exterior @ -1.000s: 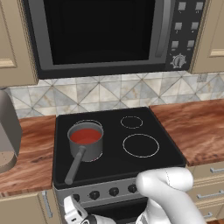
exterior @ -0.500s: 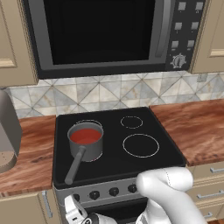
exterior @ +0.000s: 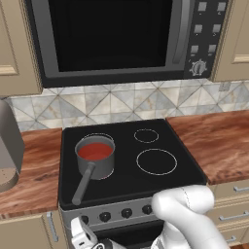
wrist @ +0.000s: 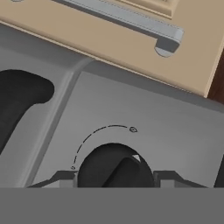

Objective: Wait until the marinara sauce is simmered to a deep red color and then turn off the stove.

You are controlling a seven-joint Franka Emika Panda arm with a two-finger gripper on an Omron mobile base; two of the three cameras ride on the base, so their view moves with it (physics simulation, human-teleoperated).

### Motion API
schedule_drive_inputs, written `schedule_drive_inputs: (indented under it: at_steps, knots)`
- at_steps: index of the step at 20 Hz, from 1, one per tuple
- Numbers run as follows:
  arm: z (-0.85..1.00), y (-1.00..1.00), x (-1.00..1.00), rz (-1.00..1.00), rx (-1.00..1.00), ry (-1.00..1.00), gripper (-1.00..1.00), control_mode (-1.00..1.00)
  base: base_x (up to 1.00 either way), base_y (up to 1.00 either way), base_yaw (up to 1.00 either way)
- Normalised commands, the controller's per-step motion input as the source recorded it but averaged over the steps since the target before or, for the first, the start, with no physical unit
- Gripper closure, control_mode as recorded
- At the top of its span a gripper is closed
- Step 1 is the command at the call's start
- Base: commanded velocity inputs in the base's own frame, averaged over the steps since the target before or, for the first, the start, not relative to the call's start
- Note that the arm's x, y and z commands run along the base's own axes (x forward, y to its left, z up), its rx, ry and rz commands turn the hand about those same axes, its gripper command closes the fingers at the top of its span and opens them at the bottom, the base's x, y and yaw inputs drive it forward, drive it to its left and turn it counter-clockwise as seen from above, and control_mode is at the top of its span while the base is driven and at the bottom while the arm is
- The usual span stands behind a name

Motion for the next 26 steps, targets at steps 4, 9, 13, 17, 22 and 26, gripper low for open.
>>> schedule_drive_inputs:
  at_steps: [4,9,13,17,22,26]
  knots:
    - [-0.02,-0.07,0.00,-0.06,0.56,0.03,1.00,-1.00,0.00,0.00,0.00]
    - [0.03,-0.20,0.00,-0.02,0.55,0.11,1.00,-1.00,0.00,0.00,0.00]
    - [0.10,-0.31,-0.02,0.00,0.55,0.13,1.00,-1.00,0.00,0.00,0.00]
    - [-0.04,-0.48,-0.14,0.00,0.58,0.02,1.00,-1.00,0.00,0.00,0.00]
    - [-0.10,-0.44,-0.18,0.00,0.64,-0.04,1.00,-1.00,0.00,0.00,0.00]
    - [0.00,-0.56,0.00,0.04,0.65,0.00,1.00,-1.00,0.00,0.00,0.00]
